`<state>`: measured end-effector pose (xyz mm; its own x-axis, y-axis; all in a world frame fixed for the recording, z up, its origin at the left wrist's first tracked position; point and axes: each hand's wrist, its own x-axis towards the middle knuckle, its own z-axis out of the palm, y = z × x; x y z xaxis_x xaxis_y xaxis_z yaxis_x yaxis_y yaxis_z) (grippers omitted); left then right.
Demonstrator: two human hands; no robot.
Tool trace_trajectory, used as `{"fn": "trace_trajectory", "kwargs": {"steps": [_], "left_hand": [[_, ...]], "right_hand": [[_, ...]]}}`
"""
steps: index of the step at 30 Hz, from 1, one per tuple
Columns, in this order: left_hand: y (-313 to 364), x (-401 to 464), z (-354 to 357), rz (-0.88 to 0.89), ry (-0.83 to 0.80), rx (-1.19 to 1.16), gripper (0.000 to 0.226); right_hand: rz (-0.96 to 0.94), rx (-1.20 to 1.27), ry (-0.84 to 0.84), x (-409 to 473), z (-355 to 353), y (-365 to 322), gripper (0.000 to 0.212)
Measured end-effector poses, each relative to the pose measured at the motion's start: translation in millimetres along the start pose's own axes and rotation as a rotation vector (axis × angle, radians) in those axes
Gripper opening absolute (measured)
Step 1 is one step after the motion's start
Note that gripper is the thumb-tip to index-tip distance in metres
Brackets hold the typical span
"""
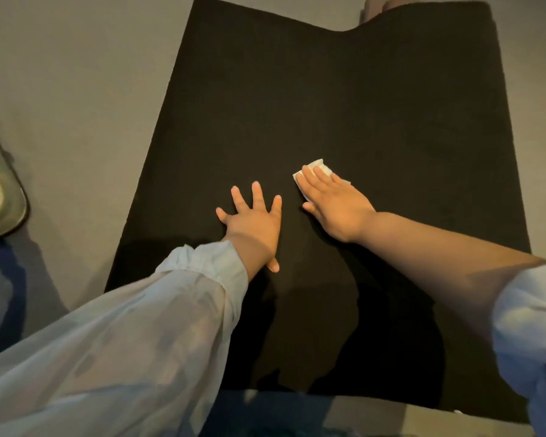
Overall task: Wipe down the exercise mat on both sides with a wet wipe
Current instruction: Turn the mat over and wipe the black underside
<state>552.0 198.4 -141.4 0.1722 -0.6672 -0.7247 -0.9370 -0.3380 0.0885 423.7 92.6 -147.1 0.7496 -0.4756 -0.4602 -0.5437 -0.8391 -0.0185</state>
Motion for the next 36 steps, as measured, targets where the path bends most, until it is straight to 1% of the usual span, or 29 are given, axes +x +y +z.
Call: {"fn": "trace_trajectory", "kwargs": {"steps": [3, 9, 12, 15, 16, 17, 19, 21, 22, 23, 24, 27, 29, 31, 32, 33, 35, 36], "left_hand": [[1, -6, -1, -0.007, 0.036, -0.011, 0.125], [10, -19, -7, -0.067, 0.032, -0.018, 0.122], [11, -24, -7, -0.064, 0.048, 0.010, 0.120], [11, -25, -6, -0.048, 0.059, 0.010, 0.120], [10, -26, -7, -0.043, 0.055, 0.002, 0.120], [10, -26, -8, -0.040, 0.051, -0.005, 0.119], [10, -26, -9, -0.036, 0.043, -0.016, 0.119], [10, -24, -10, -0.026, 0.035, -0.020, 0.120], [9, -23, -9, -0.025, 0.032, -0.020, 0.120], [9, -21, -9, -0.027, 0.030, -0.025, 0.120], [9, -20, -8, -0.030, 0.029, -0.031, 0.121], [9, -16, -7, -0.030, 0.023, -0.055, 0.122], [9, -13, -5, -0.034, 0.014, -0.060, 0.123], [9, -9, -3, -0.043, 0.010, -0.057, 0.124], [9, -8, -3, -0.049, 0.006, -0.058, 0.125], [9, -6, -3, -0.054, -0.003, -0.062, 0.125], [9, -4, -3, -0.061, -0.023, -0.072, 0.126], [9, -3, -3, -0.061, -0.029, -0.074, 0.127]], "right_hand": [[-0.084, 0.034, -0.015, -25, 7, -15, 0.057], [-0.270, -0.009, -0.042, -96, 37, -48, 0.057], [-0.343, 0.048, -0.064, -130, 56, -61, 0.056], [-0.462, -0.061, -0.088, -155, 77, -74, 0.054], [-0.505, -0.056, -0.108, -162, 81, -76, 0.054], [-0.522, 0.004, -0.127, -166, 81, -77, 0.053], [-0.527, 0.249, -0.164, -170, 70, -72, 0.048], [-0.460, 0.549, -0.216, -168, 51, -63, 0.038], [-0.427, 0.656, -0.243, -164, 40, -58, 0.032], [-0.388, 0.700, -0.221, -156, 30, -52, 0.030], [-0.341, 0.700, -0.145, -145, 18, -45, 0.028], [-0.141, 0.662, 0.169, -101, -23, -10, 0.025], [-0.057, 0.562, 0.388, -71, -50, 19, 0.025], [0.072, 0.439, 0.532, -45, -68, 45, 0.031], [0.144, 0.362, 0.545, -33, -71, 56, 0.036], [0.203, 0.261, 0.496, -25, -68, 63, 0.041], [0.237, 0.069, 0.265, -18, -50, 68, 0.049], [0.230, 0.019, 0.158, -19, -38, 67, 0.052]]}}
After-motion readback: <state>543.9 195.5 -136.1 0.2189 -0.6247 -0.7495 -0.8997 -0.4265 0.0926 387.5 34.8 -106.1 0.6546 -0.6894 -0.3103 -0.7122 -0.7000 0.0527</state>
